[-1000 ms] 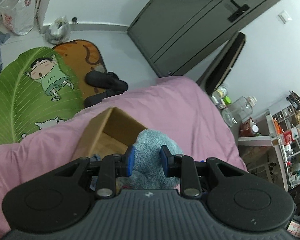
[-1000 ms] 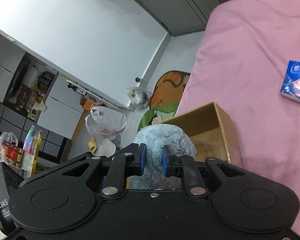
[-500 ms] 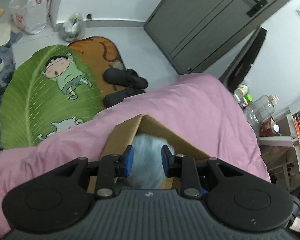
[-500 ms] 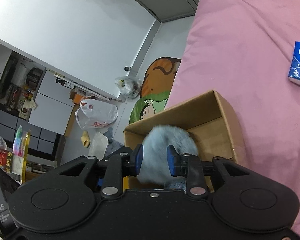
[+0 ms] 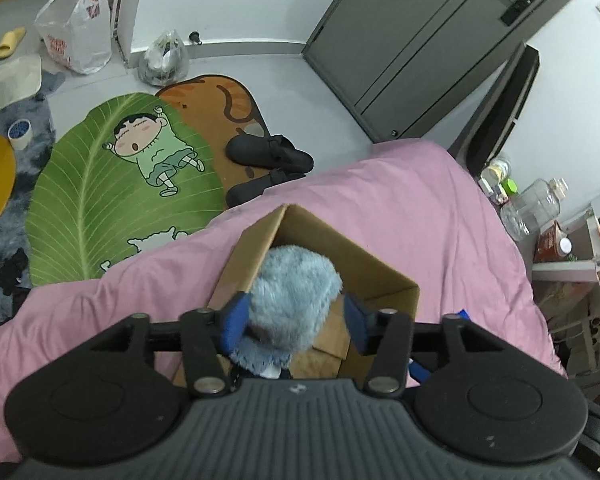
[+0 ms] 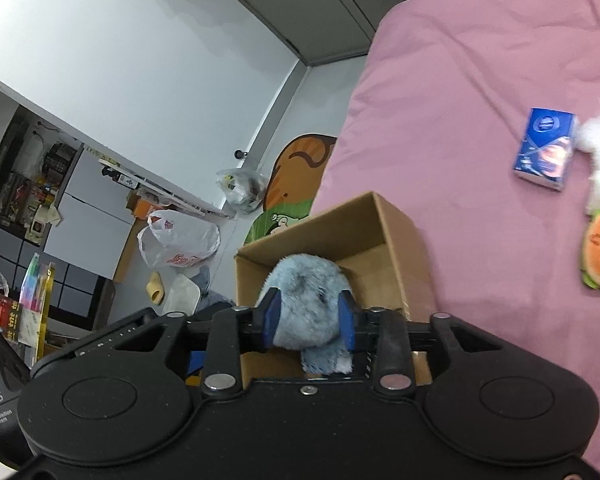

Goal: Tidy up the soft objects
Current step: 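Lower the grey ball plush into the box and open the right gripper, then withdraw both tools from the box toward the remaining items on the bed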

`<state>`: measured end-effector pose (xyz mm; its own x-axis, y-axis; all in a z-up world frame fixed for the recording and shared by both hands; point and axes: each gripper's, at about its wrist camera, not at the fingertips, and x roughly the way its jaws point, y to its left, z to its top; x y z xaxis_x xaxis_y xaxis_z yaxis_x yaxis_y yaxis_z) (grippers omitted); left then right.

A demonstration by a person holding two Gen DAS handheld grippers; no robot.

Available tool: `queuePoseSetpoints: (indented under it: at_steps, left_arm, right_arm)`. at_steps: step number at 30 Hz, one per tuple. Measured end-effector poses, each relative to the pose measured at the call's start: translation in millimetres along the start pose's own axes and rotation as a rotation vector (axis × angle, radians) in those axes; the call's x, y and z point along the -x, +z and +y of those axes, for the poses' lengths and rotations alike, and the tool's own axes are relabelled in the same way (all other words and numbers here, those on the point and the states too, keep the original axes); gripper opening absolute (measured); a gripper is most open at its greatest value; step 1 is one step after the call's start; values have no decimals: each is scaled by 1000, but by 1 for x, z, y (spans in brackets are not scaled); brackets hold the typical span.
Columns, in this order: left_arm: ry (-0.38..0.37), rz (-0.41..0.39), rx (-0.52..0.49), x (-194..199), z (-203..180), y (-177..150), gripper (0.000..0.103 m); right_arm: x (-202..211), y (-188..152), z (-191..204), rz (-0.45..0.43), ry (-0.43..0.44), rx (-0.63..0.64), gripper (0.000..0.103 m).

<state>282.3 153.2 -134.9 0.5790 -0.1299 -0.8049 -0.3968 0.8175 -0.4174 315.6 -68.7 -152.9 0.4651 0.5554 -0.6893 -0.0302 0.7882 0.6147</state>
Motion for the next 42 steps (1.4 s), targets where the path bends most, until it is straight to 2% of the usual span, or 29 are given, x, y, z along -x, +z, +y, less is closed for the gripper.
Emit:
queuePoseSetpoints:
  at_steps: [3, 4, 7, 10, 14, 18, 24, 26, 28, 34, 42]
  left_arm:
    - [18, 4, -15, 7, -5, -8, 66]
    - [27, 2, -19, 10, -6, -11, 72]
    - [53, -8, -34, 19, -10, -19, 80]
    - [83, -10, -65, 28, -16, -27, 81]
    - [81, -19, -89, 41, -25, -37, 82]
    - [91, -35, -124, 54, -38, -47, 91]
    - [93, -64, -152, 73, -53, -61, 95]
    - [84, -74, -158, 79, -57, -66, 97]
    - [79, -82, -168, 85, -62, -72, 102]
    - [54, -122, -205, 102, -80, -88, 103]
    - [28, -154, -246, 115, -100, -109, 103]
  right_arm:
    - [9, -6, -4, 2, -11, 10, 38]
    - [12, -7, -5, 3, -14, 12, 42]
    - [25, -11, -9, -3, -22, 30, 52]
    - [37, -12, -11, -12, -23, 49, 58]
    - [54, -16, -13, -37, -36, 76, 67]
    - [71, -20, -18, -59, -45, 91, 73]
    - [97, -22, -25, -73, -46, 121, 82]
    - [107, -23, -26, -86, -48, 133, 89]
    - [116, -25, -27, -98, -53, 149, 91]
    - [143, -28, -37, -126, -60, 197, 96]
    - [177, -23, -60, -159, -81, 206, 97]
